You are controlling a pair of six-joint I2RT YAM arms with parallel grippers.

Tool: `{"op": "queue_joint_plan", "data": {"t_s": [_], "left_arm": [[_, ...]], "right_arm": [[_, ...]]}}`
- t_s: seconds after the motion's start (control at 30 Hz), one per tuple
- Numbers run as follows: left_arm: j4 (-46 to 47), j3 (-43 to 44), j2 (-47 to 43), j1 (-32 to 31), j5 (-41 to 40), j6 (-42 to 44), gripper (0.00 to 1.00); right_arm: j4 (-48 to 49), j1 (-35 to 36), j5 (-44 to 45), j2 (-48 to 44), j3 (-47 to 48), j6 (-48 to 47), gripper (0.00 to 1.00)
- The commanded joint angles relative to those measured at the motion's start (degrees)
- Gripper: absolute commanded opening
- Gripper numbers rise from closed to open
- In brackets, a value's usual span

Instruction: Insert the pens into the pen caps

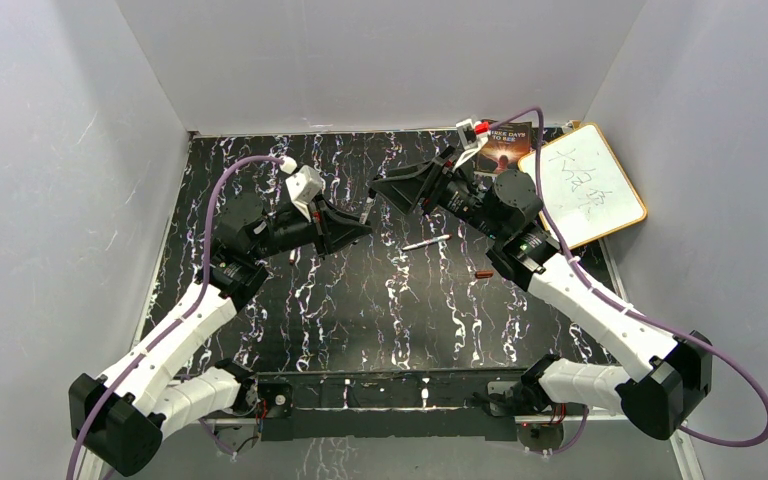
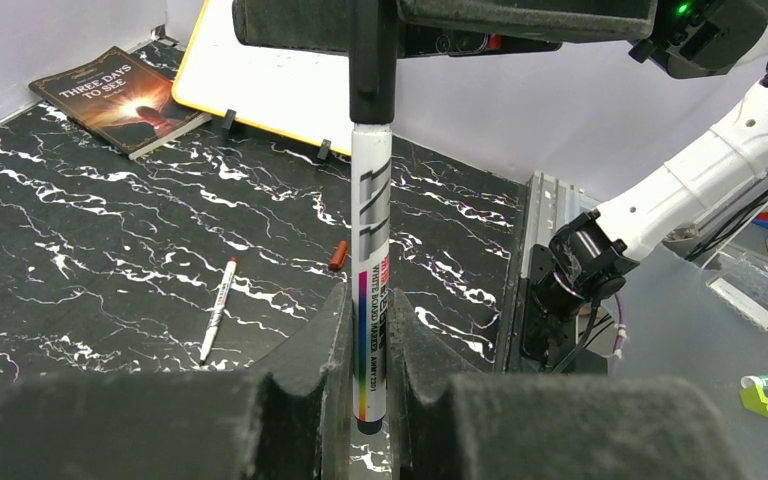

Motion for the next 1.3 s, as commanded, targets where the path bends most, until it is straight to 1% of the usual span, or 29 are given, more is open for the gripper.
{"op": "queue_joint_plan", "data": {"t_s": [0.0,0.1,0.23,0.27,0.33,0.4,0.53,0.67,0.77,0.93,1.03,1.07,1.27], "left_arm": [[2.1,1.0,-1.0,-0.2,0.5,0.6,0.0],[2.1,1.2,-0.3,-0.2,1.7,0.3,0.0],[2.6,0.5,-0.2,-0.2,1.9,-0.2,0.0],[2.7,0.4,-0.2,-0.2,1.8,-0.3,0.0],[2.5,0.3,-0.2,-0.2,1.3,-0.4,0.0],[0.7,1.1,0.3,-0.2,0.5,-0.2,0.0],[0.5,1.7,1.2,-0.2,0.0,-0.4,0.0],[0.2,2.5,2.4,-0.1,0.0,-0.5,0.0],[0.7,2.4,2.4,-0.2,-0.9,-0.7,0.0],[2.6,2.4,2.2,-0.1,-0.3,-2.2,0.0],[3.3,2.7,2.0,-0.1,0.3,-2.9,0.0],[3.6,2.7,2.0,-0.2,0.4,-3.0,0.0],[4.2,2.9,2.2,-0.2,0.6,-3.8,0.0]], "right_arm": [[2.7,-0.3,-0.9,-1.4,2.1,-0.5,0.62],[3.4,-0.3,-1.9,-0.5,3.1,-0.2,0.61],[4.1,-0.3,-2.7,0.8,4.5,0.3,0.46],[4.5,-0.3,-2.9,1.0,4.5,0.6,0.45],[4.9,-0.3,-3.3,1.5,4.7,0.9,0.46],[5.2,-0.3,-3.9,1.8,4.9,1.3,0.51],[5.1,-0.2,-4.0,2.1,4.7,1.4,0.52],[5.1,-0.3,-3.7,2.1,4.5,1.9,0.47],[5.0,-0.3,-3.7,2.3,4.6,2.0,0.41],[4.5,-0.3,-3.3,2.3,4.4,2.0,0.41],[4.2,-0.3,-3.1,2.5,4.4,1.8,0.44],[4.2,-0.3,-3.2,2.6,4.4,1.8,0.44],[4.3,-0.3,-3.3,2.5,4.3,1.8,0.22]]}}
